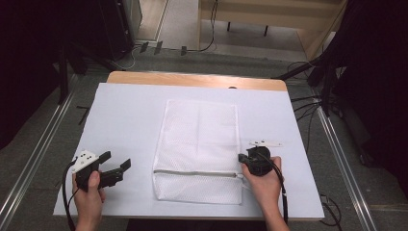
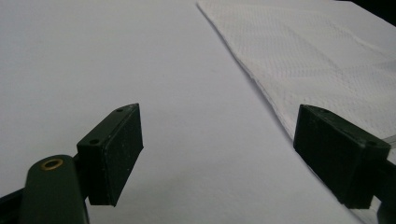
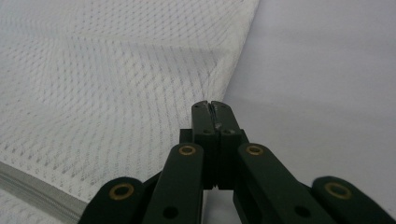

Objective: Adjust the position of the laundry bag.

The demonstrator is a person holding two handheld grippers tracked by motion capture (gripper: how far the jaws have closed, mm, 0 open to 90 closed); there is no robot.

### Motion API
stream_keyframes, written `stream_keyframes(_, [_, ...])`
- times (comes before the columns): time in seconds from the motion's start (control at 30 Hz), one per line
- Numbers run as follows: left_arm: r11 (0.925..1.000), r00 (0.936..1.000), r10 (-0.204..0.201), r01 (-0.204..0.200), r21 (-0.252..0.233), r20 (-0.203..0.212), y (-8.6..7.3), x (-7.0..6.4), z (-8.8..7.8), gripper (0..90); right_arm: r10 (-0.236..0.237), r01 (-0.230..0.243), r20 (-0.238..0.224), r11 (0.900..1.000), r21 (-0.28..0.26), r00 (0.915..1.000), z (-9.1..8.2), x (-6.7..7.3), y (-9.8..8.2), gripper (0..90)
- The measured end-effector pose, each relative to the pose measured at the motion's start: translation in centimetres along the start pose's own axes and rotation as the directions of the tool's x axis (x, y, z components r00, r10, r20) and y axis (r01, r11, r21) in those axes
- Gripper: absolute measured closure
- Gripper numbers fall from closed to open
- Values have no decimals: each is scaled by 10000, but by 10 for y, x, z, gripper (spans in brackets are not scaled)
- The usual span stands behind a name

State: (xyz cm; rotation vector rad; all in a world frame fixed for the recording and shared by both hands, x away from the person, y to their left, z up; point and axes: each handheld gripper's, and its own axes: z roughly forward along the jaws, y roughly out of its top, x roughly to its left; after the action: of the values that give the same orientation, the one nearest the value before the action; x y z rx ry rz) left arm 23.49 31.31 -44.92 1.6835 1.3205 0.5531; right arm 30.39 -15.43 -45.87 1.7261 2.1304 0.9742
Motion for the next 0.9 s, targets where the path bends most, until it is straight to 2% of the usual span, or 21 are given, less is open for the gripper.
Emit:
stream_keyframes(0.1, [10000, 10000, -13, 13, -9, -17, 0, -1, 0, 157, -92, 92, 73, 10000, 0, 9999, 0, -2, 0, 900])
stream_keyframes(0.17, [10000, 10000, 58, -58, 24, -7, 0, -2, 0, 157, -239, 239, -77, 9997, -88, 9997, -1, -3, -1, 884])
stream_keyframes(0.2, [10000, 10000, 50, -50, -6, 4, -1, -3, 0, 157, -326, 322, -175, 9993, -188, 9993, -2, -3, -1, 821])
stream_keyframes(0.23, [10000, 10000, 50, -50, -6, 4, -1, -3, 0, 157, -326, 322, -175, 9993, -188, 9993, -2, -3, -1, 821])
stream_keyframes(0.27, [10000, 10000, 67, -67, 1, 2, -1, -4, 1, 157, -437, 408, -637, 9981, -465, 9970, -6, -4, -3, 680])
stream_keyframes(0.33, [9999, 9999, 119, -119, 2, -11, -1, -5, 1, 157, -533, 464, -936, 9962, -740, 9942, -13, -8, -5, 612])
stream_keyframes(0.37, [9999, 9999, 119, -119, 2, -11, -1, -5, 1, 157, -533, 464, -936, 9962, -740, 9942, -13, -8, -5, 612])
stream_keyframes(0.4, [9999, 9999, 144, -144, 30, 45, 0, -6, 2, 157, -451, 339, -1035, 9937, -1072, 9936, -22, -14, -9, 566])
stream_keyframes(0.5, [9998, 9998, 177, -177, 21, 64, 0, -8, 3, 157, -327, 165, -1158, 9903, -1379, 9927, -32, -21, -14, 548])
stream_keyframes(0.53, [9997, 9997, 227, -227, 54, 89, 0, -11, 4, 157, -221, 8, -1286, 9865, -1636, 9915, -42, -28, -20, 538])
stream_keyframes(0.67, [9996, 9995, 261, -263, 115, 177, 0, -16, 6, 157, -327, 78, -1362, 9837, -1795, 9901, -59, -35, -37, 502])
stream_keyframes(0.8, [9993, 9980, 323, -333, 180, 544, 0, -26, 9, 157, -432, 196, -1543, 9883, -1515, 9871, -62, -36, -59, 490])
stream_keyframes(0.9, [9991, 9972, 322, -339, 247, 677, 1, -30, 11, 157, -525, 313, -1584, 9905, -1339, 9860, -62, -33, -66, 480])
